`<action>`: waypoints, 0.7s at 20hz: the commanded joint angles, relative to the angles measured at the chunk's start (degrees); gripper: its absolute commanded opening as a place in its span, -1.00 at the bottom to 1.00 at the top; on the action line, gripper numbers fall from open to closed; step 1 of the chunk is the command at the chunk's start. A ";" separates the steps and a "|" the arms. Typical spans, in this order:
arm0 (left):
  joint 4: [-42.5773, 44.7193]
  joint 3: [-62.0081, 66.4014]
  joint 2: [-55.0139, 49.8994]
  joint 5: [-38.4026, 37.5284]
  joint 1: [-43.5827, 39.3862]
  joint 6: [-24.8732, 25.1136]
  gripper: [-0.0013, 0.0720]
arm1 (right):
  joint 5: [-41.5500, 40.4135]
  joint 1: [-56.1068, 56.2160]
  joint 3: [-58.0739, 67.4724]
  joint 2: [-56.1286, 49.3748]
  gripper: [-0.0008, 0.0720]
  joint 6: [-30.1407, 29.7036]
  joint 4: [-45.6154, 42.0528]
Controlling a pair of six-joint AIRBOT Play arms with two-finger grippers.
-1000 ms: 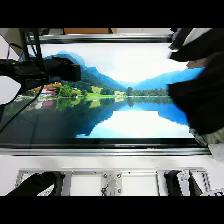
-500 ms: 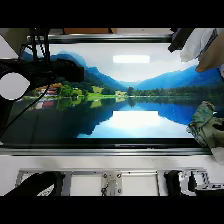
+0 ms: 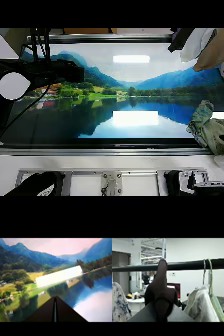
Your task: Fold the clothes and pants, and hang the long-sleeved shirts on hangers.
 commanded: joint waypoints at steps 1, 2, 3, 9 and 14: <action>-0.02 0.02 -0.04 -0.50 0.04 0.02 -0.90 | -0.48 -0.26 0.04 -0.31 -0.95 0.00 -0.13; 0.00 0.02 -0.04 -0.48 0.04 0.02 -0.90 | -0.50 -0.26 0.04 -0.37 -0.95 0.00 -0.13; 0.00 0.02 -0.04 -0.48 0.04 0.02 -0.90 | -0.52 -0.28 0.04 -0.50 -0.95 0.00 -0.15; -0.15 0.02 -0.04 -0.57 0.04 0.00 -0.90 | -1.27 -1.75 0.00 -2.91 -0.95 0.02 -2.36; -0.44 0.02 -0.04 -1.42 0.04 -0.07 -0.90 | 1.81 -5.53 -0.07 -5.27 -0.95 2.43 -3.85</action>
